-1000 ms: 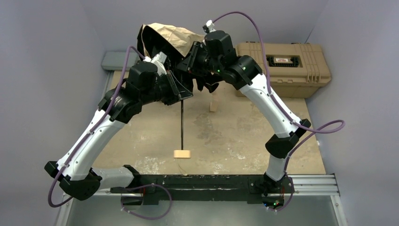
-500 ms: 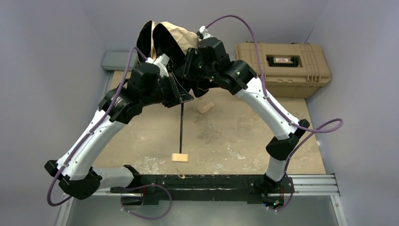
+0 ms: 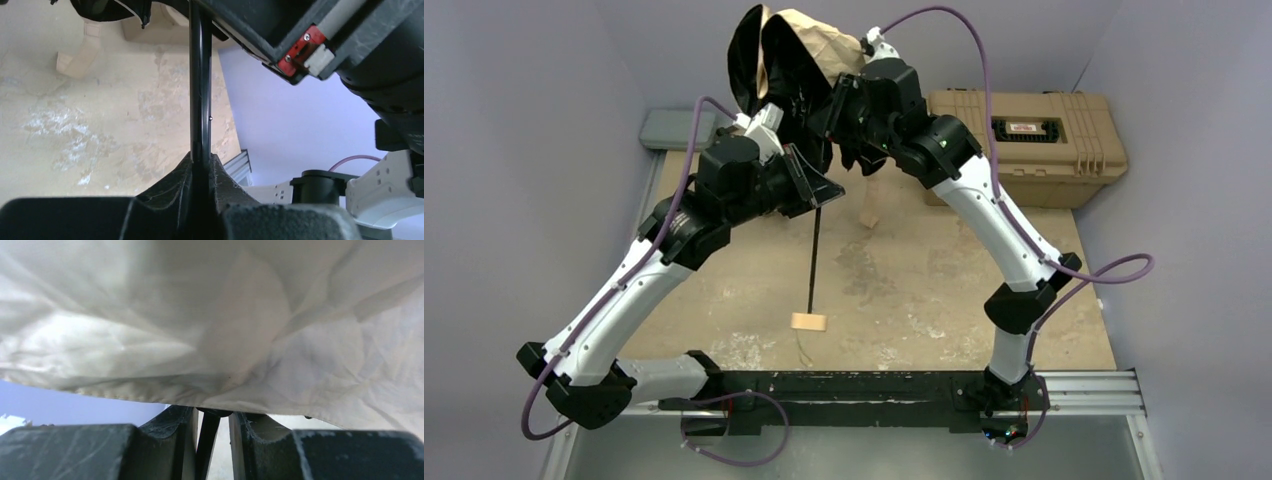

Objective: Open the umbrella

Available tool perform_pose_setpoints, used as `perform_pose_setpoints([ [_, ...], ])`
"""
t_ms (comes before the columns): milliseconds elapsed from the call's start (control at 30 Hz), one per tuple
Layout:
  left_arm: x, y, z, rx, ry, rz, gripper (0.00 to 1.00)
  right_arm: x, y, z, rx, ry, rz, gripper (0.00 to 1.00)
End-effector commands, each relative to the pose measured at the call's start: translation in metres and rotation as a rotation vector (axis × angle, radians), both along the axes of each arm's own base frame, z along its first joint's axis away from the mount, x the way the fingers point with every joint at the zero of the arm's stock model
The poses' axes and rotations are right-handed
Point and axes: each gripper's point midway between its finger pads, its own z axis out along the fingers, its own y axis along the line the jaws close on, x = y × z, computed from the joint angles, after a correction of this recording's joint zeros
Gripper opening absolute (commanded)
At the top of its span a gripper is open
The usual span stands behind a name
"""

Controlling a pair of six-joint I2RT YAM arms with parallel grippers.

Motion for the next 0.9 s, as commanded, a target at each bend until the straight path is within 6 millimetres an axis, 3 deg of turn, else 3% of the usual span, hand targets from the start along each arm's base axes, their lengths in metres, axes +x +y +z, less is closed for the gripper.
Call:
perform_pose_setpoints([
  [0,-0.049,-0.005,0.035,-0.12,-0.039,-0.144,0.0,0.093,-0.072,0.079,0.07,-0.323,-0.384,0.05],
  [233,-0.081,-0.022,0.049,-0.189,-0.03,-0.225,0.0,0.135,-0.078,0.1,0.179,-0.423,-0.464,0.05],
  [400,-0.108,-0.028,0.058,-0.22,-0.043,-0.288,0.0,0.161,-0.089,0.101,0.243,-0.438,-0.507,0.03],
  [600,-0.132,-0.034,0.069,-0.21,-0.1,-0.357,0.0,0.177,-0.089,0.091,0.281,-0.429,-0.535,0.04],
  [867,-0.146,-0.034,0.07,-0.182,-0.111,-0.413,0.0,0.185,-0.101,0.117,0.384,-0.508,-0.55,0.02],
])
